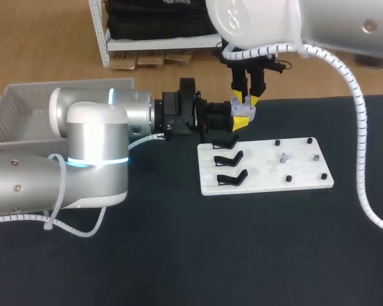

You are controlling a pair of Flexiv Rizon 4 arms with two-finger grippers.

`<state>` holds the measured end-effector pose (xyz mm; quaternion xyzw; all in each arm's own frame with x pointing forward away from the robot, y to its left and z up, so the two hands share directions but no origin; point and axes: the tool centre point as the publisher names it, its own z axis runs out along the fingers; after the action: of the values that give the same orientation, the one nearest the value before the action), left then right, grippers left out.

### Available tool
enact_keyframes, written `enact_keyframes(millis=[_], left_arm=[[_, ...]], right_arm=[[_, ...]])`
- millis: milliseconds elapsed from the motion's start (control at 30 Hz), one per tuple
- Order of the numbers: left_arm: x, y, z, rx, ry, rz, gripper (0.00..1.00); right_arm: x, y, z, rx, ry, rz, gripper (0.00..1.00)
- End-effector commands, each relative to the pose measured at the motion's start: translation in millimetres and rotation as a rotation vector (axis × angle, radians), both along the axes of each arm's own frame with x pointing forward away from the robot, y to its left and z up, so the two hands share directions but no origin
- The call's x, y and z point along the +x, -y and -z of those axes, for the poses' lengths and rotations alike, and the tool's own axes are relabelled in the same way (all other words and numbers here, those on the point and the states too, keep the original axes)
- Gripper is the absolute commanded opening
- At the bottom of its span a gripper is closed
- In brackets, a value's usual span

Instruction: Pick up each earbud case from the left stands, insert the matching earbuds, close the lid, and place the case in the box.

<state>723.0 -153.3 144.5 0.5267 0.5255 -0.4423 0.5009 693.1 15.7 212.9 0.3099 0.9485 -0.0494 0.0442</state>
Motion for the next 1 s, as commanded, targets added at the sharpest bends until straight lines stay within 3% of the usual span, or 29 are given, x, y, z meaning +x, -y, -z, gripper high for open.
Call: enact_keyframes(millis=[33, 1000], left_arm=[[-0.1, 0.1, 1.0, -0.005, 0.004, -0.003, 0.0], [-0.1, 0.1, 1.0, -0.005, 0.004, -0.003, 0.0]], right_arm=[[5.9, -2.2, 2.9, -0.004, -0.007, 0.01, 0.0], [16.9, 2.6, 17.9, 0.006, -0.018, 0.043, 0.0]])
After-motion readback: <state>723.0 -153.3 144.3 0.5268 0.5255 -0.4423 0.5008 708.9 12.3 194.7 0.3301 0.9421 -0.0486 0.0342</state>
